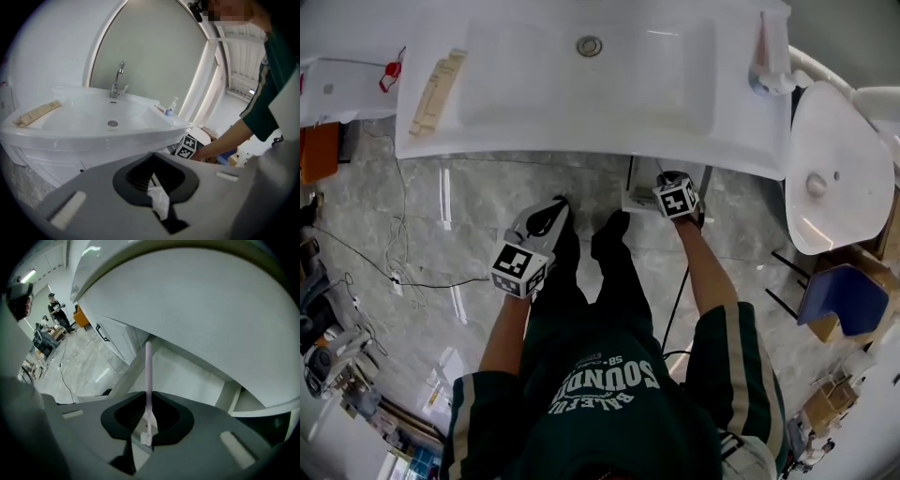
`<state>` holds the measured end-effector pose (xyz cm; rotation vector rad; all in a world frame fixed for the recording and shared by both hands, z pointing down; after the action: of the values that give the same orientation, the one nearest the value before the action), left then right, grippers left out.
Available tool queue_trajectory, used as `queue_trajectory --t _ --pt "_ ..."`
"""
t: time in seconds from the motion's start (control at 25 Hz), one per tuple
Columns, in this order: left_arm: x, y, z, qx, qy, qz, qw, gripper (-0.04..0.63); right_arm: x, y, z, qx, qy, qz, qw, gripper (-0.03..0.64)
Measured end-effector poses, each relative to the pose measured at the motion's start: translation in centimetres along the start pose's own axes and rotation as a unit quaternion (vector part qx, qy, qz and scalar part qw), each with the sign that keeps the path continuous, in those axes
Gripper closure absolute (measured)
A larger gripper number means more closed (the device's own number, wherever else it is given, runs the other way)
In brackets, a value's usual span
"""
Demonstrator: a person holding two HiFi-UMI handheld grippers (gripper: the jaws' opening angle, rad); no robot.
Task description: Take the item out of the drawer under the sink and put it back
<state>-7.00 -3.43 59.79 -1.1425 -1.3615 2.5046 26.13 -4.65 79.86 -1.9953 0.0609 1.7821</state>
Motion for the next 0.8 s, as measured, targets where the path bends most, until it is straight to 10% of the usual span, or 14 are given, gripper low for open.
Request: queue_trajectory --t 0.8 --pt "3.0 -5.3 1.5 0.045 0.057 0.004 0.9973 0.545 -7.6 0.4 0.1 -0.014 -0.016 0.067 0.998 0.568"
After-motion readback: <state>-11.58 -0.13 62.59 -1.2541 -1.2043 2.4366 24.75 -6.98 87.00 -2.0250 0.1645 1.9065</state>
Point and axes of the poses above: the fingertips, and each gripper's own axes: x backward along the fingers, z to its left, y out of its top, the point moved 10 cm from there along x, backward along the fingers, and after that the axes turned 2 degrees about -y, right-handed, at the moved point
